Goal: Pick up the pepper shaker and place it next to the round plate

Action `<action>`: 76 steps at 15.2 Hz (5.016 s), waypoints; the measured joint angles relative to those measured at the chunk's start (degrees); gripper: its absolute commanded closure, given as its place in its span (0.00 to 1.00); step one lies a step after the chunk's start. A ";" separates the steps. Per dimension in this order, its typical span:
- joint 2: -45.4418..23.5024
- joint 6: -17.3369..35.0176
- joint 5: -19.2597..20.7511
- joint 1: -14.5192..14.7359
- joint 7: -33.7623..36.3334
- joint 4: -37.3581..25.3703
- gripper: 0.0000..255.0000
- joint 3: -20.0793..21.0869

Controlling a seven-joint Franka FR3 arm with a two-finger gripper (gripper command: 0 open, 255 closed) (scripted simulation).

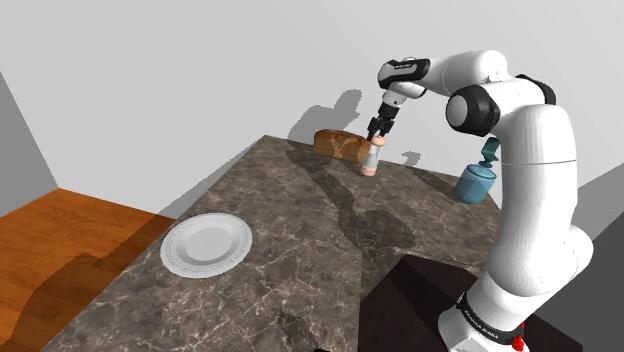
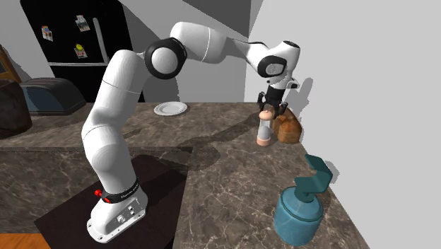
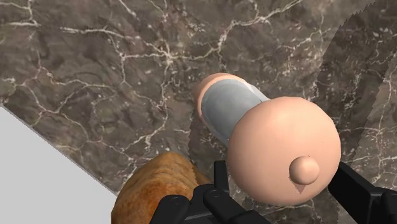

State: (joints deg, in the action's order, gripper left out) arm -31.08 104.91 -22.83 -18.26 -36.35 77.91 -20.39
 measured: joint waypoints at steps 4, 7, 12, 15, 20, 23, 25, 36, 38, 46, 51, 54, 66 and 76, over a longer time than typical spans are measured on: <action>0.56 -2.67 0.37 -0.26 0.61 -2.21 1.00 -0.19; 0.41 -4.91 0.49 -0.58 1.19 -4.69 1.00 -0.23; 0.61 -8.06 0.70 -1.02 1.89 -7.76 1.00 -0.34; 5.83 -5.03 2.12 2.42 3.66 -0.10 1.00 -0.40; 13.93 -0.24 4.70 8.08 8.30 11.21 1.00 0.36; 18.26 2.70 6.16 11.11 11.57 17.41 1.00 1.27; 21.11 4.11 7.17 12.90 13.87 20.96 1.00 1.99; 31.65 11.20 10.77 21.30 28.40 35.03 1.00 8.35; 33.04 12.13 11.20 22.77 31.40 36.76 1.00 9.87; 36.21 14.55 12.31 27.94 42.90 40.29 1.00 15.94; 36.55 16.33 12.77 30.96 49.73 41.32 1.00 19.74; 35.98 17.08 13.15 32.73 53.84 40.87 1.00 21.95; 28.13 18.02 16.95 40.39 71.63 31.89 1.00 30.36; 16.55 15.25 23.16 48.27 86.12 16.96 1.00 34.79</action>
State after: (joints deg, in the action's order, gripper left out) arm -14.53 120.17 0.33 30.01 49.76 94.87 14.40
